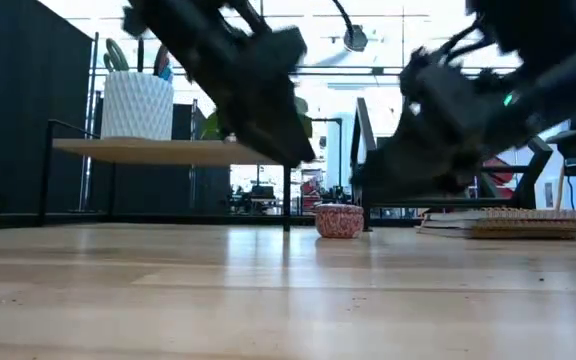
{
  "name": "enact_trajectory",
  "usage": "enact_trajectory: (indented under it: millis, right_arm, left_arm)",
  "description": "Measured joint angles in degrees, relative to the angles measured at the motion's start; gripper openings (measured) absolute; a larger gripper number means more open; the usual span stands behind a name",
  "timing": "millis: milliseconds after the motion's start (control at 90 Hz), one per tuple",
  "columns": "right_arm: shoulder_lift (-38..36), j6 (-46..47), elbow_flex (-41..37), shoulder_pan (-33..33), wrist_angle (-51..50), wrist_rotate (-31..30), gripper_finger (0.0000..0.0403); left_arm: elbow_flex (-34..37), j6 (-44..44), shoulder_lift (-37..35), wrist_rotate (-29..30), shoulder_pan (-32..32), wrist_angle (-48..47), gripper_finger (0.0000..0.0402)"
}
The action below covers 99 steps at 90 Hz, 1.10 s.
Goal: Stock shelves
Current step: Move the red scented candle to the the top center
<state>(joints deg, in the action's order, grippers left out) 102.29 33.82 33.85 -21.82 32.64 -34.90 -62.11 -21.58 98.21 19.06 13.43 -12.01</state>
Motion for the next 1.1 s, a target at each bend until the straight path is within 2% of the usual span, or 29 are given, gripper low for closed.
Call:
enact_trajectory:
  millis: [122, 333, 389, 589, 944, 1100]
  right_arm:
    - [2.8, 1.7, 1.4, 3.4, -1.6, -1.3, 0.0212]
    - [6.4, 1.6, 4.0, 8.0, -1.0, -2.6, 0.0037]
    - [7.3, 1.6, 4.1, 9.0, -0.6, -2.7, 0.0012]
    - [9.2, 2.5, 4.3, 13.1, 1.3, -2.8, 0.0017]
    - [9.8, -8.4, 4.2, 21.9, 8.4, -2.7, 0.0003]
    - [8.8, -10.7, 4.2, 21.6, 7.8, 0.8, 0.0003]
  left_arm:
    - [0.0, -0.2, -2.5, 3.4, 2.3, -5.5, 0.0173]
    - [0.0, -0.6, -3.6, 4.0, 3.4, -10.0, 0.0173]
    - [0.0, -1.0, -3.6, 4.0, 3.6, -11.6, 0.0173]
    - [0.0, -1.7, -3.6, 3.9, 4.0, -13.4, 0.0173]
    - [0.0, -1.8, -3.6, 4.0, 4.0, -13.4, 0.0173]
    - [0.0, -2.0, -3.6, 4.0, 4.0, -13.5, 0.0173]
